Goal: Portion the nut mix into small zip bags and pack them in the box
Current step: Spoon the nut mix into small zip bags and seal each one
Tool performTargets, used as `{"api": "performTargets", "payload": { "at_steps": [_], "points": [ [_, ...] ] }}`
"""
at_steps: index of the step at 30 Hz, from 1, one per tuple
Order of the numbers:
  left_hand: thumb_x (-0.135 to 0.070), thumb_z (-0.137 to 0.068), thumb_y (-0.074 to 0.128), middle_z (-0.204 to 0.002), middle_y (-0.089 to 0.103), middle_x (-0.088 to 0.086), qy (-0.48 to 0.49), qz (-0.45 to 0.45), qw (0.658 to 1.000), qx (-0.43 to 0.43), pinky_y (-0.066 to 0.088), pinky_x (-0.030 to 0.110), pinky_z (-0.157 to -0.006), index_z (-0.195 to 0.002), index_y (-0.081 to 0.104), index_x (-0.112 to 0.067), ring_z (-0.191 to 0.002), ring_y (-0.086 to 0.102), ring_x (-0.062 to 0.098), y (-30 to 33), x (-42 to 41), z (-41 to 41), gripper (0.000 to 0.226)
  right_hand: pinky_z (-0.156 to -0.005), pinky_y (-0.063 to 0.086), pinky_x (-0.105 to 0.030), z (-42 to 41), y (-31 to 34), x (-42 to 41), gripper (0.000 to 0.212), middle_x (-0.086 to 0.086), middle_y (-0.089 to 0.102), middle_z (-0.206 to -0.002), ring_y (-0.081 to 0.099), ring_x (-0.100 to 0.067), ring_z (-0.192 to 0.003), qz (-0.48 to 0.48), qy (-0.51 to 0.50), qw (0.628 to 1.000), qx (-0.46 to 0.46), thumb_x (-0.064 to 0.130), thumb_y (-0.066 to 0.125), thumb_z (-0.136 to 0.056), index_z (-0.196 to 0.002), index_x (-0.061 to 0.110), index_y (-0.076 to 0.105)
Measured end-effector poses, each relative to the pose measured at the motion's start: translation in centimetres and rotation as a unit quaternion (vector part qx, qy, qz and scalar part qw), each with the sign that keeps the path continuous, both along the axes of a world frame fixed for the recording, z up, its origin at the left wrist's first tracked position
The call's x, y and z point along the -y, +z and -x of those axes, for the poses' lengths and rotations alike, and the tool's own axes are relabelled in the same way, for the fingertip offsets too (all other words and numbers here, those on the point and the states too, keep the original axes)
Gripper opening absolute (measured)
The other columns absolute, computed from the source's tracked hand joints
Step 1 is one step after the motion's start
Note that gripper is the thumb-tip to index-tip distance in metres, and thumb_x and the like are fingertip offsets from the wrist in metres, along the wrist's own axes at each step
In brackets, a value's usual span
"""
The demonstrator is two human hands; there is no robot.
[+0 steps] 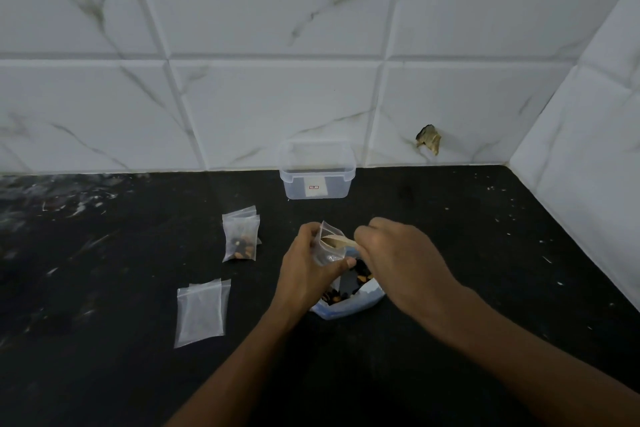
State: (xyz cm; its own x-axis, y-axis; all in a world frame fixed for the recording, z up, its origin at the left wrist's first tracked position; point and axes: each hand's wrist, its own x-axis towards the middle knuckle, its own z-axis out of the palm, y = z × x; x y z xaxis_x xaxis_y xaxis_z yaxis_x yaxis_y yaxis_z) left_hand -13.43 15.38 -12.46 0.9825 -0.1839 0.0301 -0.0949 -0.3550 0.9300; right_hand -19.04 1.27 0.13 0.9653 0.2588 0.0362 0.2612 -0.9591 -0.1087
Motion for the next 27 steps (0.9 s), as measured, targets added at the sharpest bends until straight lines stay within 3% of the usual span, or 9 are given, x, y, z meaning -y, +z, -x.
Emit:
{"api": "performTargets", "payload": {
  "at_steps": [3,8,10,12,17,19,22,25,27],
  "points": [
    [-0.031,-0.072,0.085,-0.108,0.063,-0.014,-0.002,0.013,1.000,0.001,0.050,0.014,-0.077,-0.111,0.045,-0.041,-0.096,0.061,-0.007,0.4,-0.1,0.2,0.057,-0.050,0.028,-0.019,0.7,-0.2,-0.2,0.021,-0.004,0.057,-0.081,0.038,-0.008,-0.061,0.006,0.036,0.999,0.034,0.011,0.077,-0.076,-0.091,0.012,0.064],
    [-0.033,-0.076,0.082,-0.111,0.061,-0.016,0.003,0.030,0.999,-0.009,0.048,0.015,-0.077,-0.116,0.045,-0.039,-0.099,0.058,-0.006,0.6,-0.7,0.4,0.055,-0.052,0.039,-0.019,0.4,0.9,0.7,0.008,0.003,0.055,-0.081,0.046,-0.007,-0.061,-0.011,-0.005,0.997,0.078,0.016,0.068,-0.086,-0.092,0.018,0.063],
    [-0.033,-0.077,0.081,-0.112,0.060,-0.016,0.009,0.038,0.999,-0.010,0.046,0.014,-0.075,-0.115,0.045,-0.040,-0.099,0.058,-0.006,0.6,-1.1,0.6,0.053,-0.065,0.045,-0.020,0.0,1.9,1.5,0.008,0.003,0.057,-0.085,0.052,-0.008,-0.071,-0.069,-0.038,0.995,0.059,0.021,0.057,-0.095,-0.098,0.019,0.064],
    [-0.031,-0.078,0.080,-0.113,0.059,-0.016,0.010,0.046,0.999,-0.008,0.047,0.012,-0.073,-0.113,0.044,-0.043,-0.100,0.058,-0.006,0.5,-1.8,0.9,0.051,-0.066,0.043,-0.018,-0.8,2.0,2.6,0.009,0.003,0.059,-0.083,0.054,-0.008,-0.072,-0.104,-0.080,0.990,0.049,0.020,0.057,-0.095,-0.094,0.020,0.066],
    [-0.034,-0.079,0.080,-0.114,0.060,-0.014,-0.013,0.061,0.998,-0.016,0.045,0.007,-0.075,-0.113,0.047,-0.044,-0.102,0.057,-0.006,-0.5,-3.3,1.4,0.048,-0.074,0.052,-0.036,-3.2,-3.6,4.6,0.015,-0.010,0.067,-0.092,0.063,-0.027,-0.085,0.007,-0.141,0.988,-0.068,0.015,0.050,-0.095,-0.093,0.011,0.064],
    [-0.046,-0.074,0.080,-0.117,0.059,-0.015,-0.023,0.066,0.997,-0.030,0.046,0.011,-0.079,-0.114,0.048,-0.046,-0.107,0.057,-0.002,-1.0,-3.4,1.3,0.052,-0.083,0.053,-0.037,-5.0,-6.0,3.9,0.017,-0.012,0.065,-0.104,0.063,-0.027,-0.094,0.061,-0.162,0.970,-0.173,0.014,0.052,-0.094,-0.107,0.009,0.062],
    [-0.059,-0.065,0.074,-0.122,0.058,-0.014,-0.043,0.073,0.994,-0.063,0.050,0.029,-0.091,-0.118,0.047,-0.047,-0.116,0.056,0.006,-1.7,-3.4,1.2,0.060,-0.102,0.045,-0.037,-7.5,-7.0,1.9,0.042,-0.012,0.053,-0.127,0.055,-0.023,-0.115,0.123,-0.231,0.903,-0.340,0.020,0.058,-0.093,-0.132,0.009,0.046],
    [-0.059,-0.066,0.075,-0.125,0.057,-0.009,-0.062,0.076,0.991,-0.086,0.052,0.041,-0.096,-0.123,0.047,-0.044,-0.118,0.057,0.012,-2.1,-3.5,1.0,0.066,-0.104,0.044,-0.037,-8.7,-8.0,1.5,0.046,-0.011,0.052,-0.128,0.054,-0.023,-0.117,0.106,-0.232,0.902,-0.347,0.022,0.059,-0.093,-0.135,0.008,0.043],
    [-0.058,-0.066,0.075,-0.125,0.057,-0.008,-0.067,0.078,0.990,-0.092,0.052,0.044,-0.097,-0.124,0.047,-0.042,-0.117,0.058,0.012,-2.1,-3.5,0.9,0.067,-0.097,0.049,-0.035,-8.0,-8.5,2.0,0.040,-0.011,0.057,-0.121,0.059,-0.022,-0.109,0.092,-0.199,0.925,-0.310,0.019,0.059,-0.093,-0.130,0.008,0.050]
  ]
}}
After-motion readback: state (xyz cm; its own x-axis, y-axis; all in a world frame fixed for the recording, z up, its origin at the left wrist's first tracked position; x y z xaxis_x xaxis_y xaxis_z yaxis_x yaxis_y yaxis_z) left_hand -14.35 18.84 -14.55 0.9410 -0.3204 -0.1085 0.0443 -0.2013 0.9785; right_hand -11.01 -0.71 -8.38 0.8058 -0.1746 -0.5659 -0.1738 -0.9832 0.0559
